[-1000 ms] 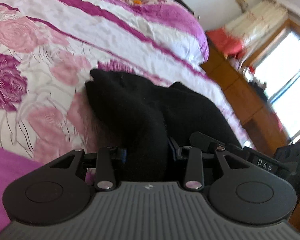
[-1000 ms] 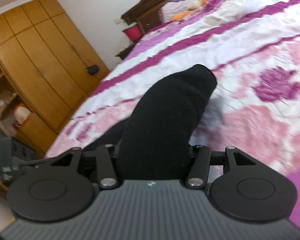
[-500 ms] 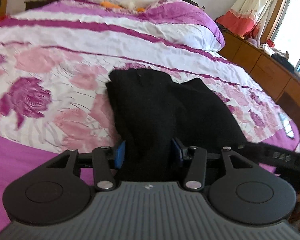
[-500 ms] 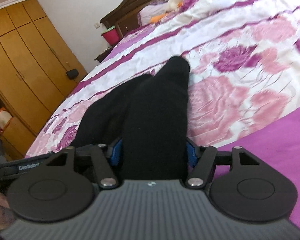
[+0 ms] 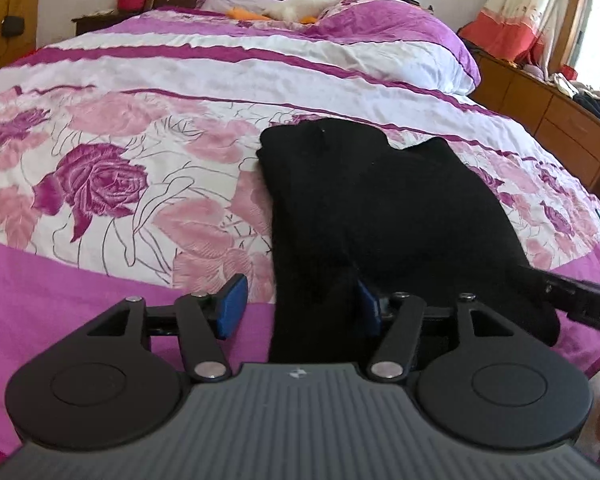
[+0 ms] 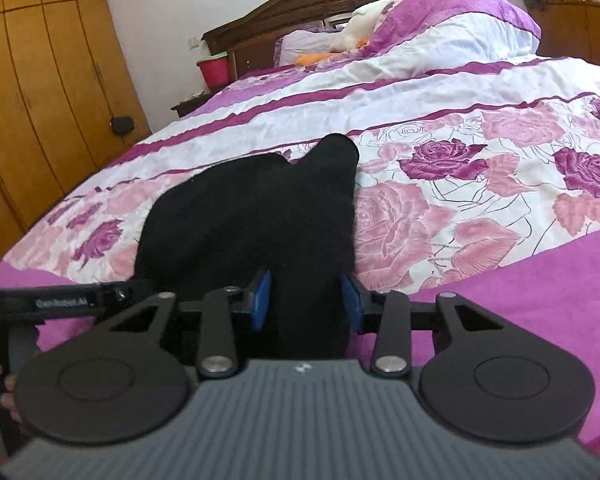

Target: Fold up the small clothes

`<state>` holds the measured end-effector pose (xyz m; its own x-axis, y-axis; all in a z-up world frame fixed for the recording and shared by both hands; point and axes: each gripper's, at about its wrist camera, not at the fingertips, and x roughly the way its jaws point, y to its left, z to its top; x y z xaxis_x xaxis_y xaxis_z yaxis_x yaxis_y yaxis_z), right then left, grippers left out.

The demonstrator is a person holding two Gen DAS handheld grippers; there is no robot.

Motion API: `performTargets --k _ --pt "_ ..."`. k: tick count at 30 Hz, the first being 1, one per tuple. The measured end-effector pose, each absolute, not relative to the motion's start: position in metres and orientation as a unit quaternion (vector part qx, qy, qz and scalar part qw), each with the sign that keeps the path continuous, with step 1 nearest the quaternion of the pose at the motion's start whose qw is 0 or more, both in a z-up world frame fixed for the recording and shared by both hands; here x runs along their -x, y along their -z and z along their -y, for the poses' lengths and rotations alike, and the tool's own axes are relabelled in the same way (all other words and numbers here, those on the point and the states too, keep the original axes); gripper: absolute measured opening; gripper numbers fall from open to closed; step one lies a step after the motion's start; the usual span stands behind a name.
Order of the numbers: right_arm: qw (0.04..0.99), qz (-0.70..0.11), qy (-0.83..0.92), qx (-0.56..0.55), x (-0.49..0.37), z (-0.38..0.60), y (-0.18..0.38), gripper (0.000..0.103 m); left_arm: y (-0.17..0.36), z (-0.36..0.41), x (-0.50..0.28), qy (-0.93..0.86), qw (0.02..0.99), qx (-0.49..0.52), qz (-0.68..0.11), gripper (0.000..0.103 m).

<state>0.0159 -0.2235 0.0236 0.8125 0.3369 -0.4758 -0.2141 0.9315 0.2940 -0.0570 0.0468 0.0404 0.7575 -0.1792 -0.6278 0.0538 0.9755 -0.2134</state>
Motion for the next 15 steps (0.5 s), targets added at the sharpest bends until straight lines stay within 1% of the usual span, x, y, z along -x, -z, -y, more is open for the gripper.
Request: performTargets --k 6,9,10,13,14,15 --pt "0.948 -0.26 -0.146 -0.114 0.003 0.221 -0.039 0.043 -0.057 -0.038 0.075 0.045 0.934 0.079 -0.344 0.066" --pt "0.948 -0.261 -0.146 -0.105 0.013 0.217 -0.044 0.044 -0.064 -0.031 0.088 0.044 0.934 0.067 -0.347 0.07" --pt "0.948 -0.262 -0.146 -0.103 0.017 0.216 -0.046 0.044 -0.067 -0.029 0.093 0.046 0.935 0.066 -0.346 0.073" --pt "0.946 -0.269 -0.145 -0.107 0.025 0.213 -0.049 0.052 -0.072 -0.02 0.106 0.05 0.934 0.061 -0.348 0.081" --pt "0.946 -0.273 -0.144 -0.105 0.028 0.211 -0.05 0.058 -0.074 -0.016 0.109 0.05 0.935 0.056 -0.348 0.084" --pt "0.945 -0.275 -0.143 -0.101 0.031 0.21 -0.051 0.065 -0.075 -0.012 0.113 0.049 0.936 0.049 -0.346 0.086"
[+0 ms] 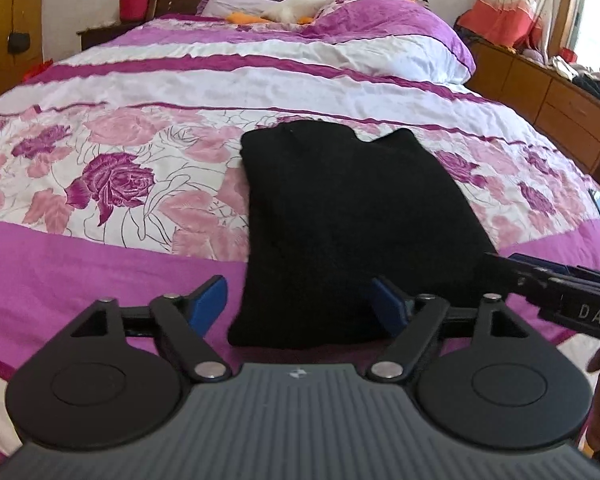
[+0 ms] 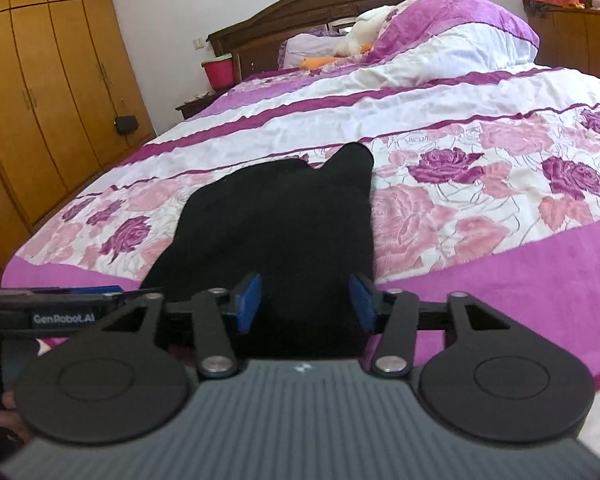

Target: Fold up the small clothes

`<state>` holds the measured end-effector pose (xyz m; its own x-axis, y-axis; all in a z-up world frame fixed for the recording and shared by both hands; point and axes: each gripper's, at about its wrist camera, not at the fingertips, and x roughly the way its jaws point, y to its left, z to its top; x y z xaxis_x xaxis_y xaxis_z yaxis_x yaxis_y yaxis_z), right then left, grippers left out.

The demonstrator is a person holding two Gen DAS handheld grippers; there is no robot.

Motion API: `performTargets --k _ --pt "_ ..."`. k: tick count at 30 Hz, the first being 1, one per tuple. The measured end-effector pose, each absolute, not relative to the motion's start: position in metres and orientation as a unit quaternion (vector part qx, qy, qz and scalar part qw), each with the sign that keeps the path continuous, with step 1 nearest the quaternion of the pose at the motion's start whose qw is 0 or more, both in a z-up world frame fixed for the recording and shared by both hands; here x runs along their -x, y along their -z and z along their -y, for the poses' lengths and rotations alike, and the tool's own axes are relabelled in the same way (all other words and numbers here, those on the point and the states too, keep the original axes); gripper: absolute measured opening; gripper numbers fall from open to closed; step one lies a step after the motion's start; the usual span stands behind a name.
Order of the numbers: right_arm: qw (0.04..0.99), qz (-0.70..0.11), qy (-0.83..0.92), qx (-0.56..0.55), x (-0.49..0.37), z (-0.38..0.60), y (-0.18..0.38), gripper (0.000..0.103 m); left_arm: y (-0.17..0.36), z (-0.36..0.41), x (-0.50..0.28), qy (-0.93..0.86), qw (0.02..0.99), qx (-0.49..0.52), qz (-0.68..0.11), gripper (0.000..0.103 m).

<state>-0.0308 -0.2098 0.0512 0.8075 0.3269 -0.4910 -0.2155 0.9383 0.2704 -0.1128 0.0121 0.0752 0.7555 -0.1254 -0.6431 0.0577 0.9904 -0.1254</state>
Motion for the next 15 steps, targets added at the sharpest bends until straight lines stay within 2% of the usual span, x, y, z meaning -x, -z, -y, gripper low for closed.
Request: performTargets --k 2,6,15 --pt "0.947 -0.274 -0.141 -0.092 0.037 0.206 -0.052 0.069 -0.075 -0.004 0.118 0.045 0.936 0.034 -0.348 0.091" --pt "0.947 -0.282 -0.126 -0.081 0.041 0.202 -0.05 0.073 -0.07 0.009 0.12 0.039 0.931 0.022 -0.363 0.094" --pt "0.945 -0.308 -0.087 -0.066 0.044 0.202 -0.032 0.074 -0.051 0.009 0.116 0.008 0.918 0.018 -0.396 0.096"
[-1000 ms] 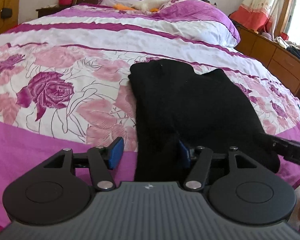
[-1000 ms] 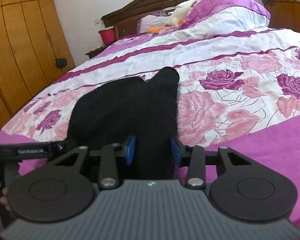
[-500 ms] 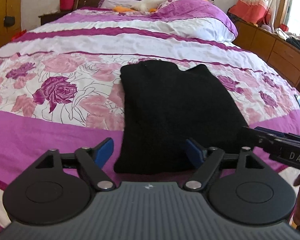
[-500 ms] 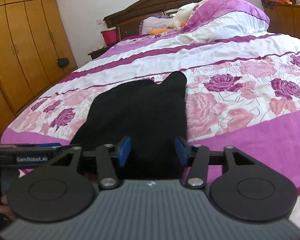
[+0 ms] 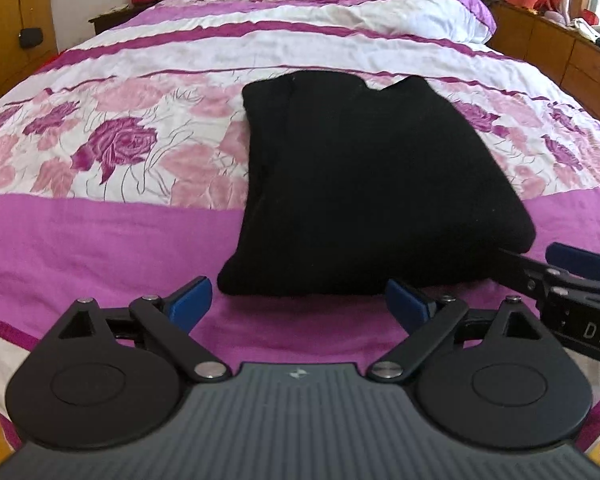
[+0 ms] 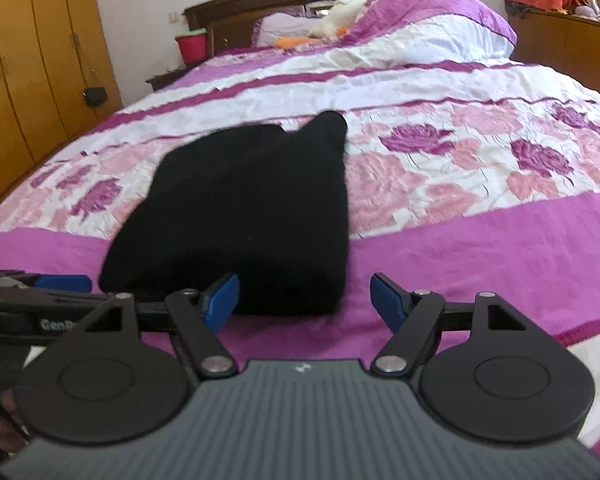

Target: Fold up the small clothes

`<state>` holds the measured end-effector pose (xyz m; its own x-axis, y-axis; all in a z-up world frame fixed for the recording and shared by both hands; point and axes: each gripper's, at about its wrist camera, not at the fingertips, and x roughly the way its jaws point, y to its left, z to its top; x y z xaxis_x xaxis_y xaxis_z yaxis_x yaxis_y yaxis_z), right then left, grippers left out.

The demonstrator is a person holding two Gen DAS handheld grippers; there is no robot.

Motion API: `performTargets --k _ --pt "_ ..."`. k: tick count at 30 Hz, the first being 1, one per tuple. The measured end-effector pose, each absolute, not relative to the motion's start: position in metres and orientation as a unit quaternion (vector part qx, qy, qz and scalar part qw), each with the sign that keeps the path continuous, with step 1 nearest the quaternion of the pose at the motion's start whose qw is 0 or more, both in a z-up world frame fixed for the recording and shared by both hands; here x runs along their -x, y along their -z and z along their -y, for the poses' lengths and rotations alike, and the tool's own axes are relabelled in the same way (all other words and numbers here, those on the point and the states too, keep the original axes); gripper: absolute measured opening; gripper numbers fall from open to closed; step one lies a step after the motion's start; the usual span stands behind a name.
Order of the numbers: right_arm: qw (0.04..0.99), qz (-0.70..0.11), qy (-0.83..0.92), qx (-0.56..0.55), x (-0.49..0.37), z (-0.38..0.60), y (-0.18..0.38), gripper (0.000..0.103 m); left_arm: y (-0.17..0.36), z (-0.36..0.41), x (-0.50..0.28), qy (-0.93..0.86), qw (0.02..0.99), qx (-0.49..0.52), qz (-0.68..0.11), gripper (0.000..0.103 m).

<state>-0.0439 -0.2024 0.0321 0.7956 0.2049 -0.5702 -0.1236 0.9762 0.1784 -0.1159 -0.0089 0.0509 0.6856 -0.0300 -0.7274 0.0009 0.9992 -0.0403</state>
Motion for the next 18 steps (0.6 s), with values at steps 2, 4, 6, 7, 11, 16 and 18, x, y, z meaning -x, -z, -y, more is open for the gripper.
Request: performTargets --k 2,4,6,7,11,16,18 --pt "0.943 -0.314 -0.084 -0.069 0.0434 0.2037 -0.0285 0.074 -0.0492 0.0081 0.1151 0.003 0.918 0.017 -0.397 0.096" --pt "0.941 -0.32 -0.081 -0.074 0.0423 0.2052 -0.0255 0.074 -0.0479 0.0084 0.1144 -0.001 0.918 0.017 -0.397 0.096" --pt "0.939 -0.325 -0.08 -0.076 0.0415 0.2056 -0.0234 0.074 -0.0463 0.0088 0.1138 -0.003 0.917 0.016 -0.399 0.096" --pt "0.938 -0.327 -0.08 -0.077 0.041 0.2056 -0.0227 0.074 -0.0457 0.0093 0.1135 -0.003 0.916 0.015 -0.4 0.096" --pt "0.938 -0.329 -0.08 -0.074 0.041 0.2041 -0.0218 0.074 -0.0433 0.0099 0.1123 -0.002 0.914 0.014 -0.405 0.097" --pt "0.938 -0.33 -0.081 -0.072 0.0407 0.2035 -0.0222 0.074 -0.0431 0.0105 0.1132 -0.003 0.915 0.014 -0.404 0.097" --pt "0.937 -0.332 -0.081 -0.072 0.0408 0.2032 -0.022 0.074 -0.0438 0.0107 0.1137 -0.005 0.916 0.014 -0.401 0.097"
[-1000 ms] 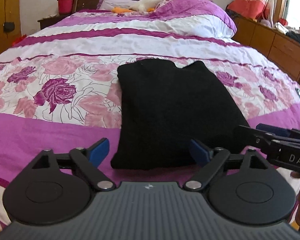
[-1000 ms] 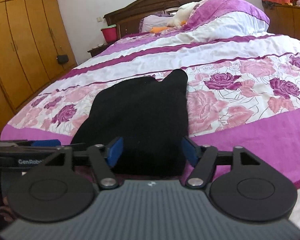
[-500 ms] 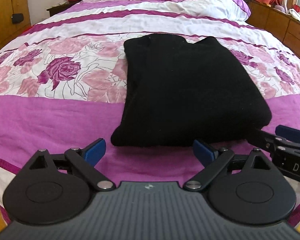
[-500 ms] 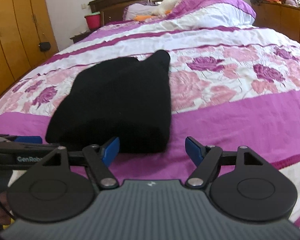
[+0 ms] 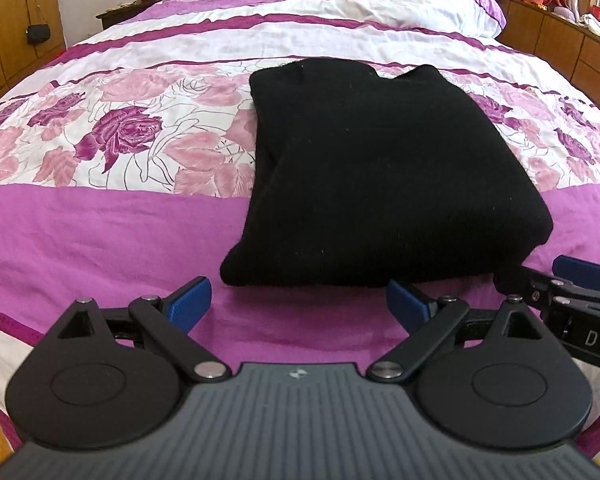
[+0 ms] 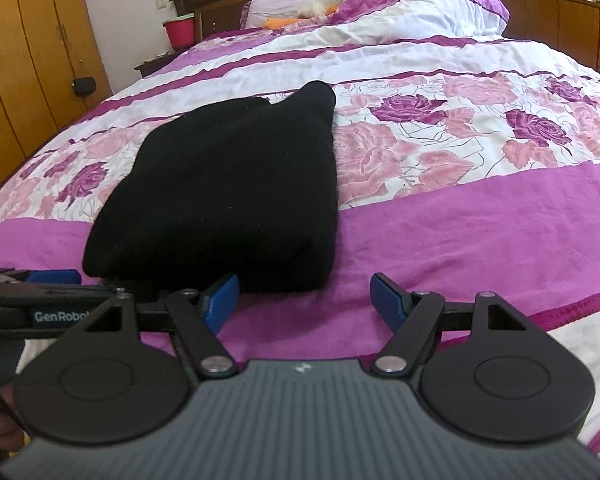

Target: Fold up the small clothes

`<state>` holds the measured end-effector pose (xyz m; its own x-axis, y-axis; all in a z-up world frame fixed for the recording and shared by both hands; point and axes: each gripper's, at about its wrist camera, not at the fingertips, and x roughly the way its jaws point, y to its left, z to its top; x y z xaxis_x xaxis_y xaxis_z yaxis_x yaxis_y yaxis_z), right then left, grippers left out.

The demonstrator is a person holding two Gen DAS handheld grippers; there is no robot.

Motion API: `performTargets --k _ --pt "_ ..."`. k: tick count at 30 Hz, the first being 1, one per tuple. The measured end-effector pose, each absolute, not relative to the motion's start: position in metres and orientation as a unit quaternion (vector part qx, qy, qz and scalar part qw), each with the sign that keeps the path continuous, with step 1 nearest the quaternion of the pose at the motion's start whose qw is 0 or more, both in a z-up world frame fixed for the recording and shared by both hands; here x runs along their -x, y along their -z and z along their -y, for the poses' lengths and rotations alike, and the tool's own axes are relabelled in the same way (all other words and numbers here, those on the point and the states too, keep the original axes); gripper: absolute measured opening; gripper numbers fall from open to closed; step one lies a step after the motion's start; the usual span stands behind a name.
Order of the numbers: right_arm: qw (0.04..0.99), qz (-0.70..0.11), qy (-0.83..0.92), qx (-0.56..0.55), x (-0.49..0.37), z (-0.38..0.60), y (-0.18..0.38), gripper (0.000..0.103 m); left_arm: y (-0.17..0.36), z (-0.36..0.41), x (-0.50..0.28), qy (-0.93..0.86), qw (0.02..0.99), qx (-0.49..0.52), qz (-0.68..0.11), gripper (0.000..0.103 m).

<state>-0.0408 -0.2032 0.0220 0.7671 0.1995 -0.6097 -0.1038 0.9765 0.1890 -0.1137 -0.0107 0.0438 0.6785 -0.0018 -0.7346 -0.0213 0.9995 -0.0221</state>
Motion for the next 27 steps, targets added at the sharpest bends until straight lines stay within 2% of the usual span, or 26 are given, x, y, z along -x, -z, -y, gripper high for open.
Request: performTargets --k 27 --pt "0.933 -0.342 -0.085 -0.07 0.04 0.2025 -0.0194 0.074 -0.0433 0.0129 0.1155 -0.01 0.916 0.012 -0.401 0.097"
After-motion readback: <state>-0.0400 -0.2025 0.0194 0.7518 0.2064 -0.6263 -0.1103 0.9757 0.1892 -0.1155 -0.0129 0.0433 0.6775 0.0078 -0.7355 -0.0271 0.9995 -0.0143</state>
